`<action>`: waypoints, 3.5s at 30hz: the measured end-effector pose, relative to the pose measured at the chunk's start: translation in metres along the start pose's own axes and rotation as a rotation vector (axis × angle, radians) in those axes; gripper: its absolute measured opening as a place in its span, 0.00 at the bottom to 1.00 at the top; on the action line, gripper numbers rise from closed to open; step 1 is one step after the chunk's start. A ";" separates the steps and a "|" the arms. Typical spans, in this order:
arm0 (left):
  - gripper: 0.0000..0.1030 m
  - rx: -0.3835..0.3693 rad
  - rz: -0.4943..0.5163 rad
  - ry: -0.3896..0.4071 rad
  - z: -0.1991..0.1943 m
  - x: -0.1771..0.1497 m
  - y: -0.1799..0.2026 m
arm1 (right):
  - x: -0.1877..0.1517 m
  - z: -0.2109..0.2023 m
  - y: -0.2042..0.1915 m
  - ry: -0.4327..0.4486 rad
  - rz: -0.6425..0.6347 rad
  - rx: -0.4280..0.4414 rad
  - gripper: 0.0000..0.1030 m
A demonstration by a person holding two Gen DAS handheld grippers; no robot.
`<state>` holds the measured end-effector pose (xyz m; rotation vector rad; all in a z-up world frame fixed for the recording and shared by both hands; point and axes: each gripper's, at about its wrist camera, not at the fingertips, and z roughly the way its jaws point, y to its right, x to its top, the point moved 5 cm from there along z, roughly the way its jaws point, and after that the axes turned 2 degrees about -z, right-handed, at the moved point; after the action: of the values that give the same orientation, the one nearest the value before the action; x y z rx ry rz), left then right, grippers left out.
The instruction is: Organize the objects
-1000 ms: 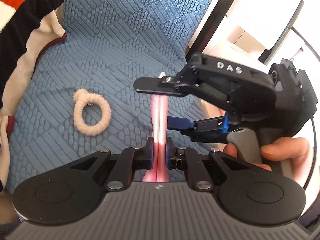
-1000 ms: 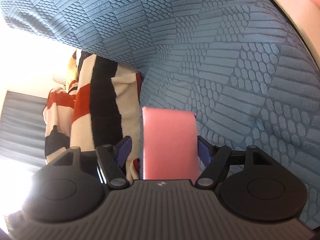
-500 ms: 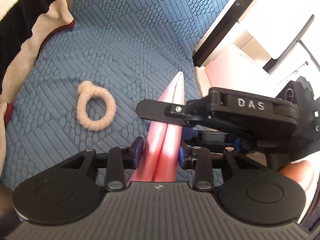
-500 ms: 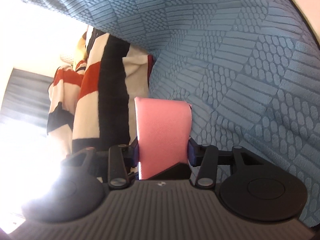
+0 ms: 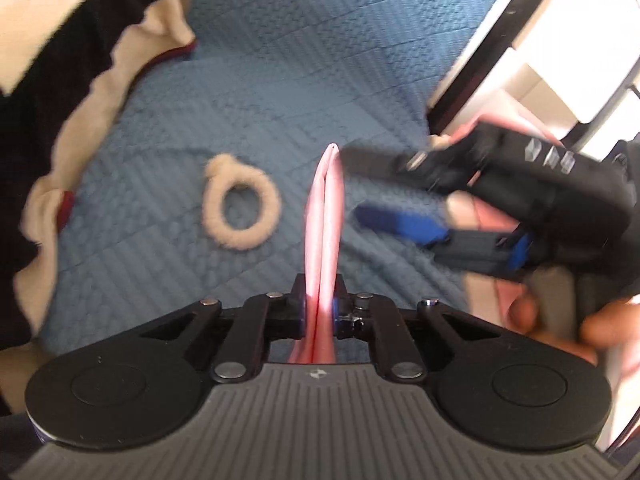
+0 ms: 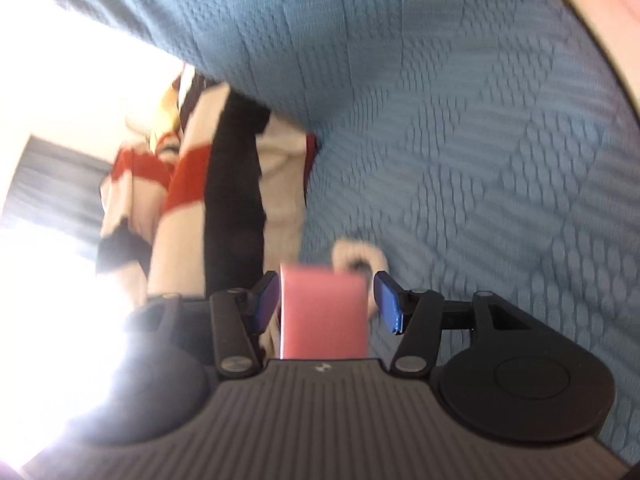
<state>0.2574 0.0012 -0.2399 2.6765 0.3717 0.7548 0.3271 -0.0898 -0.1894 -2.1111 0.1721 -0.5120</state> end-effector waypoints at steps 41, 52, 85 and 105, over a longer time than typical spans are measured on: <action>0.13 0.133 -0.129 -0.035 -0.008 -0.005 -0.033 | -0.008 0.113 -0.038 -0.183 -0.732 -0.370 0.35; 0.13 0.135 -0.138 -0.036 -0.006 -0.003 -0.036 | -0.022 0.124 -0.037 -0.198 -0.873 -0.480 0.03; 0.14 0.145 -0.117 -0.040 -0.006 -0.004 -0.040 | -0.017 0.096 -0.030 -0.157 -0.669 -0.372 0.35; 0.14 0.055 -0.115 -0.008 -0.011 -0.001 -0.031 | 0.000 0.046 -0.030 0.003 -0.662 -0.498 0.09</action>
<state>0.2462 0.0314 -0.2432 2.6808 0.5468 0.7093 0.3442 -0.0376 -0.1871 -2.6457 -0.4633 -0.9308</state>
